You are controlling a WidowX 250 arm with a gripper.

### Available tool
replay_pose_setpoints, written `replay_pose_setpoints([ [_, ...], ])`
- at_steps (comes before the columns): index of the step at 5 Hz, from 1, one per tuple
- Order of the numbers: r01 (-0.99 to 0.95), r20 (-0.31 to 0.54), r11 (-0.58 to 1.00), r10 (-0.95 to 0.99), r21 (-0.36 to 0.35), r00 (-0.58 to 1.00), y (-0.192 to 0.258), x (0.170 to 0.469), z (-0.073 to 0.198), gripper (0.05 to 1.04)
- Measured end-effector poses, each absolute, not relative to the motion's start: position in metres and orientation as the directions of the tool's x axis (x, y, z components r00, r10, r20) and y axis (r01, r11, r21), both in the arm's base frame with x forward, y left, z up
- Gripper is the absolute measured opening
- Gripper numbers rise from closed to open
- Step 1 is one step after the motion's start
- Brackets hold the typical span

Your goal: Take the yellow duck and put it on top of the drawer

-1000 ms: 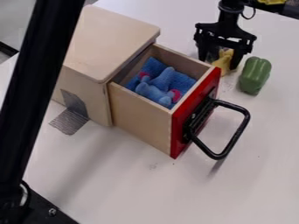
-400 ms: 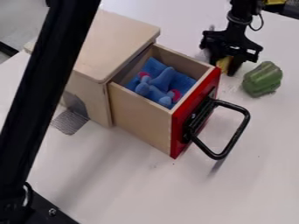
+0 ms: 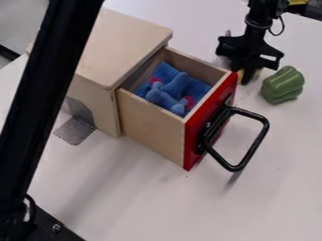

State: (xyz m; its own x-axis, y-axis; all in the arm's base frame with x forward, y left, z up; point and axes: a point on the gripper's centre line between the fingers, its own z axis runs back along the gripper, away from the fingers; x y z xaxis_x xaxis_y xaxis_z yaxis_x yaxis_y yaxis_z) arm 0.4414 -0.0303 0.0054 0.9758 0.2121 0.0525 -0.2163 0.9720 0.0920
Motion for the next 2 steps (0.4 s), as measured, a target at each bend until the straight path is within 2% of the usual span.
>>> replay_pose_setpoints([
  [1, -0.239, 0.069, 0.969, 0.235, 0.061, 0.97, -0.028, 0.44, 0.026, 0.093],
  [2, -0.278, 0.104, 0.96, 0.275, 0.022, 0.956, -0.013, 0.433, 0.07, 0.092],
])
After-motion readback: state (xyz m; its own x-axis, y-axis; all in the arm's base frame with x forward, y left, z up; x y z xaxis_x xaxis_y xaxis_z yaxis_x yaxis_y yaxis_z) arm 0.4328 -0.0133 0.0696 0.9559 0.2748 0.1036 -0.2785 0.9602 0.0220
